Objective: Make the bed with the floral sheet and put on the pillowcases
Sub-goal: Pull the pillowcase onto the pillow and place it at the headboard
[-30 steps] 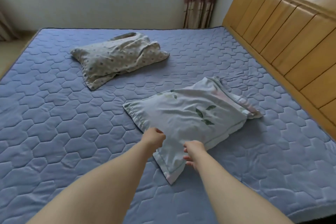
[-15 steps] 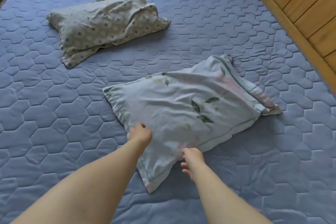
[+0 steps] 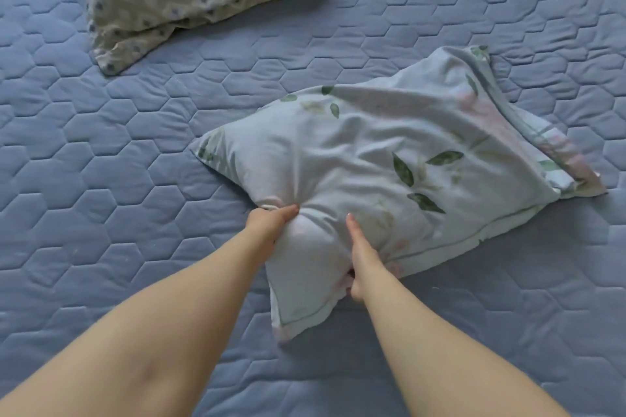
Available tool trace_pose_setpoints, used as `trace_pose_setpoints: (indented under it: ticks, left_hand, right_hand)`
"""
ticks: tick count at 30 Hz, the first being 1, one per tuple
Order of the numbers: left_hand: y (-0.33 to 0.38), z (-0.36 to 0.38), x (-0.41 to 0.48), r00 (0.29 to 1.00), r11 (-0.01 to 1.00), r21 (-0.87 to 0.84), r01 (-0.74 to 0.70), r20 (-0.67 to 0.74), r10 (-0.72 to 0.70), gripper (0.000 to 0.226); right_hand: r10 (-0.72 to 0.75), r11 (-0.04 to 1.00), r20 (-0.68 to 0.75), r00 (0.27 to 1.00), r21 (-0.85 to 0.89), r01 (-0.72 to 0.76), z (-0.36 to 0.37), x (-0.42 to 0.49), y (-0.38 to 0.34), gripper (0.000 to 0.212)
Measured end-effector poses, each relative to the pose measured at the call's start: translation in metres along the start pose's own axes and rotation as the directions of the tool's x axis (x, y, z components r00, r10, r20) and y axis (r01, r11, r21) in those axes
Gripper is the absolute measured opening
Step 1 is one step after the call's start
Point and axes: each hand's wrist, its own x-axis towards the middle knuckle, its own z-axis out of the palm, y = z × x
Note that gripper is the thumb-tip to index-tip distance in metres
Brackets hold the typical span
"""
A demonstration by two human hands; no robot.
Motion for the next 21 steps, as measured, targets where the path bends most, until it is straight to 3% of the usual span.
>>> trace_pose_setpoints:
  ticks: [2, 4, 6, 8, 10, 11, 14, 15, 16, 18, 20, 21]
  left_hand:
    - [0.006, 0.000, -0.020, 0.993, 1.000, -0.005, -0.002, 0.121, 0.003, 0.042]
    - [0.011, -0.001, -0.045, 0.966, 0.999, 0.041, 0.016, 0.257, -0.026, 0.039]
    - [0.017, -0.001, -0.073, 0.941, 0.994, 0.109, 0.007, 0.337, -0.043, 0.038]
    - [0.026, -0.002, -0.093, 0.953, 0.991, 0.131, -0.021, 0.301, -0.019, 0.040]
    - [0.043, -0.004, -0.124, 0.969, 1.000, -0.008, -0.009, 0.246, 0.010, 0.046]
    - [0.051, -0.007, -0.136, 0.973, 0.992, -0.127, 0.013, 0.229, 0.017, 0.057]
    - [0.065, -0.009, -0.154, 0.997, 0.898, -0.439, 0.026, 0.079, 0.010, 0.129]
    - [0.071, -0.010, -0.170, 1.000, 0.884, -0.468, -0.015, 0.001, 0.018, 0.135]
    - [0.072, -0.013, -0.189, 0.996, 0.904, -0.422, -0.068, -0.075, 0.040, 0.132]
    - [0.073, -0.019, -0.228, 0.969, 0.980, -0.066, -0.188, -0.177, 0.174, 0.118]
    - [0.072, -0.023, -0.252, 0.940, 0.922, 0.283, -0.264, -0.137, 0.311, 0.110]
    - [0.072, -0.023, -0.259, 0.940, 0.888, 0.375, -0.267, -0.099, 0.325, 0.108]
  right_hand:
    - [-0.049, 0.988, -0.043, 0.998, 0.145, 0.055, 0.005, -0.006, -0.006, 0.121]
    - [-0.080, 0.954, -0.105, 0.991, 0.281, 0.106, 0.003, -0.009, -0.011, 0.125]
    - [-0.114, 0.928, -0.145, 0.983, 0.338, 0.158, -0.005, -0.040, -0.021, 0.109]
    - [-0.181, 0.912, -0.265, 0.947, 0.314, 0.262, -0.016, -0.064, -0.034, 0.082]
    - [-0.283, 0.887, -0.301, 0.911, 0.280, 0.368, -0.030, -0.095, -0.047, 0.071]
    - [-0.341, 0.867, -0.297, 0.892, 0.268, 0.421, -0.034, -0.107, -0.054, 0.068]
    - [-0.457, 0.825, -0.272, 0.847, 0.226, 0.518, -0.053, -0.159, -0.061, 0.060]
    - [-0.481, 0.823, -0.257, 0.838, 0.199, 0.533, -0.061, -0.172, -0.058, 0.058]
    - [-0.500, 0.821, -0.263, 0.825, 0.160, 0.549, -0.071, -0.188, -0.054, 0.056]
    - [-0.548, 0.808, -0.265, 0.793, 0.079, 0.584, -0.090, -0.213, -0.043, 0.052]
    - [-0.587, 0.788, -0.271, 0.763, 0.022, 0.615, -0.107, -0.232, -0.034, 0.049]
    - [-0.613, 0.773, -0.268, 0.743, -0.012, 0.634, -0.113, -0.242, -0.031, 0.047]
